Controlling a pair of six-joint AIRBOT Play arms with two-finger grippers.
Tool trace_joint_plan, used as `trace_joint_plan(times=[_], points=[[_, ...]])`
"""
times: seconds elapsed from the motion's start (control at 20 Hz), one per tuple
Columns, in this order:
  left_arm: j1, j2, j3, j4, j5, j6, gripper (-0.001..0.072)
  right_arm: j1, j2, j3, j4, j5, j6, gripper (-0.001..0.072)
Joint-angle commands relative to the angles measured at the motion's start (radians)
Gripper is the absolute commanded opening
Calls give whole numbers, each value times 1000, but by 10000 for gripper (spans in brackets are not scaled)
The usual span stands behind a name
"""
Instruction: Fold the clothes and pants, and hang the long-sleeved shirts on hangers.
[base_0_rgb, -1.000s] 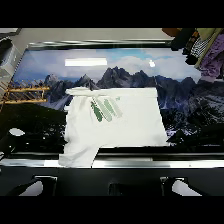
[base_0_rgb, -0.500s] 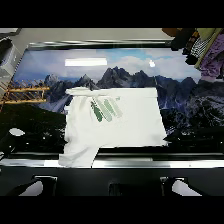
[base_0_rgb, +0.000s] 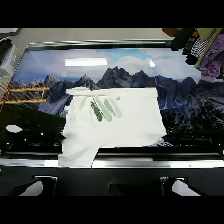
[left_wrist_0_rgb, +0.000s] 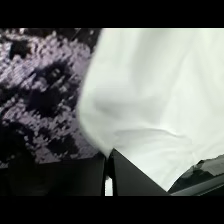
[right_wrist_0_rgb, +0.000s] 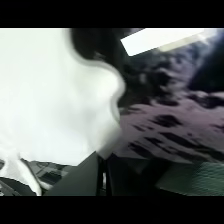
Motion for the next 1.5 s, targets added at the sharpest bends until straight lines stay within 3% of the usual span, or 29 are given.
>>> trace_joint_plan(times=[0.0, 0.15, 0.35, 0.55, 0.7, 1.0, 1.1, 1.3, 1.45], points=[[-1, 9, 143, -61, -8, 0, 14, 35, 76, 23, 187, -31, -60, 28], [-1, 30, 373, -133, -17, 0, 14, 218, 186, 153, 197, 69, -17, 27], [19, 72, 785, -96, -24, -12, 14, 438, 270, 547, 124, 244, 162, 26], [88, 129, 1212, -70, -24, -129, 14, 500, 327, 1049, -96, 150, 364, 26], [149, 227, 1402, 26, -22, -251, 14, 500, 425, 1333, -237, 48, 481, 26], [207, 434, 1442, 351, -20, -505, 14, 500, 599, 1464, -500, -35, 707, 26], [207, 420, 1442, 346, -38, -478, 14, 500, 579, 1463, -531, -81, 714, 26], [204, 275, 1416, 125, -205, -290, 14, 500, 417, 1463, -523, -196, 734, 27], [111, 100, 1355, 127, -317, -230, 14, 500, 216, 1450, -465, -271, 729, 27]])
